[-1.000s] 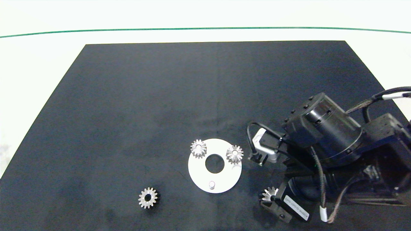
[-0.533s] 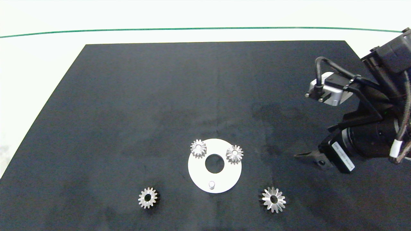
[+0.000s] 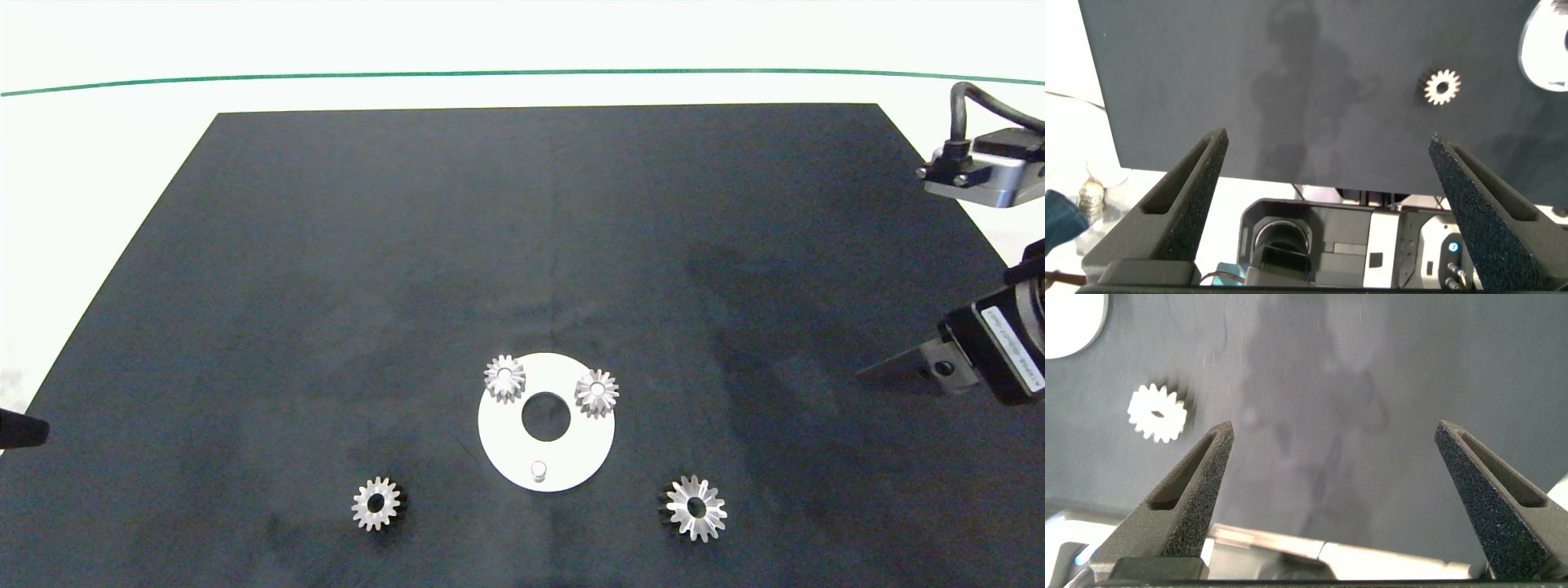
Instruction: Remove an incorrectly installed larger gear and replace it with the correct smaller gear
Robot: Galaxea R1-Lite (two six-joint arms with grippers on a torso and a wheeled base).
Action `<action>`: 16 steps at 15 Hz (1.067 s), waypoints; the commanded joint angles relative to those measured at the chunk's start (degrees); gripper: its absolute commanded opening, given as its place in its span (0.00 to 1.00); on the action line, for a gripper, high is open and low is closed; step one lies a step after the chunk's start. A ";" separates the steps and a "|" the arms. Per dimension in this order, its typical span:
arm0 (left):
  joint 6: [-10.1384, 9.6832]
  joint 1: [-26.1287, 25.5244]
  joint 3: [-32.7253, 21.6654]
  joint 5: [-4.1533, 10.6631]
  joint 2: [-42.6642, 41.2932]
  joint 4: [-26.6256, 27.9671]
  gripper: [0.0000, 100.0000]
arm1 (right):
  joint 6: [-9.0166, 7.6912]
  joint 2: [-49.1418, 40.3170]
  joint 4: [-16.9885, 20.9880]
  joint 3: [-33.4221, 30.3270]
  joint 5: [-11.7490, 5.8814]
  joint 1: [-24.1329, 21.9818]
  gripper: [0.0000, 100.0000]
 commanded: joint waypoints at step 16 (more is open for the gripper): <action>-32.79 -37.18 8.72 16.77 19.74 -11.70 1.00 | 0.69 -2.11 1.17 -1.49 2.10 3.22 1.00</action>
